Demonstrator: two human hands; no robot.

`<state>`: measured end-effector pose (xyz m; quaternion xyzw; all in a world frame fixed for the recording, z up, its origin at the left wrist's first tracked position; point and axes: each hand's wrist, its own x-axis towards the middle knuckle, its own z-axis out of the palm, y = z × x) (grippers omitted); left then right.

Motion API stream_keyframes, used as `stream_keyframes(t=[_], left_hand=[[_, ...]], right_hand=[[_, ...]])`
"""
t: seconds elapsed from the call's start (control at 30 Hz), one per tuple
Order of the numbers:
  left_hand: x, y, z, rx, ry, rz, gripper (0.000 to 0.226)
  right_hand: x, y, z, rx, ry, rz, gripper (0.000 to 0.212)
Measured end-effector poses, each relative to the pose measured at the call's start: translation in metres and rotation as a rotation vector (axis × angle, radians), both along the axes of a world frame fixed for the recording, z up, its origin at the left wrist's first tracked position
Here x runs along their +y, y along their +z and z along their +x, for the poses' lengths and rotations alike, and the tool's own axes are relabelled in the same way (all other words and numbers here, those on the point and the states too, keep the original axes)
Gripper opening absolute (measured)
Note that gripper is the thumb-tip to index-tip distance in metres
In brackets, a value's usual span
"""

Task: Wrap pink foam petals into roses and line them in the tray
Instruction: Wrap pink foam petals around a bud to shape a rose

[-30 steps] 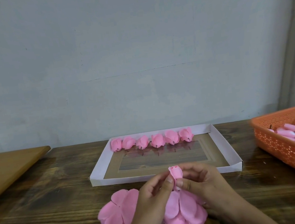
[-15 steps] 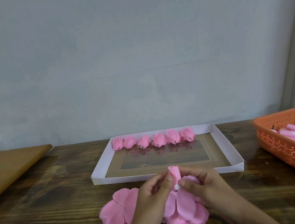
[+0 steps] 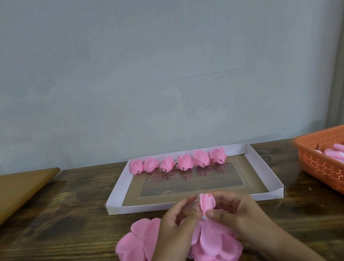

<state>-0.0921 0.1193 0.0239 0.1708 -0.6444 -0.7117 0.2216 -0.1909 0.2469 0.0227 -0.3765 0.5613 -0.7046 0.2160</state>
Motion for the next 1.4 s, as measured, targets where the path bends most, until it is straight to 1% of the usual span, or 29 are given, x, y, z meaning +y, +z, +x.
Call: stream_keyframes(t=[0.07,0.13,0.2,0.3,0.43,0.5,0.7,0.8,0.9,1.03,1.13,1.23,1.3,1.4], left_hand=[[-0.001,-0.001,0.001,-0.027,0.022,0.071,0.026],[-0.001,0.0,0.002,-0.037,0.005,0.119,0.034],[-0.001,0.001,0.002,-0.032,-0.022,0.167,0.026],[-0.001,0.002,0.003,-0.015,-0.009,0.286,0.027],[-0.001,0.007,0.004,0.013,0.022,0.389,0.025],[-0.001,0.008,0.004,0.025,0.035,0.407,0.025],[-0.005,0.0,0.003,-0.003,0.177,0.347,0.019],[-0.008,-0.003,0.001,0.0,0.223,0.27,0.02],[-0.007,-0.004,-0.001,0.004,0.217,0.198,0.018],[-0.001,0.0,-0.003,0.046,0.179,0.248,0.005],[0.002,0.005,-0.003,0.074,0.12,0.324,0.019],[0.0,0.007,-0.001,0.089,0.078,0.351,0.024],[-0.002,0.004,0.0,0.097,0.077,0.299,0.032],[-0.001,0.0,0.0,0.088,0.086,0.186,0.03]], right_hand=[[-0.001,-0.002,-0.002,-0.019,-0.032,-0.006,0.026],[-0.001,-0.003,-0.002,-0.034,-0.06,-0.008,0.025],[-0.001,-0.003,-0.003,-0.041,-0.081,-0.008,0.023],[0.001,-0.002,-0.005,-0.054,-0.118,-0.018,0.016],[0.001,-0.001,-0.005,-0.069,-0.184,-0.02,0.019],[0.002,0.001,-0.005,-0.07,-0.197,-0.023,0.019],[0.004,0.002,-0.001,-0.012,-0.132,0.008,0.02],[0.002,0.0,0.001,0.052,-0.112,0.062,0.017],[0.002,-0.002,0.001,0.094,-0.127,0.113,0.018],[0.0,-0.004,-0.001,0.121,-0.172,0.15,0.019],[0.0,-0.002,-0.001,0.116,-0.188,0.154,0.019],[0.0,-0.001,-0.001,0.083,-0.194,0.141,0.021],[0.0,-0.001,0.0,0.049,-0.199,0.121,0.024],[-0.001,-0.001,0.0,0.013,-0.196,0.097,0.025]])
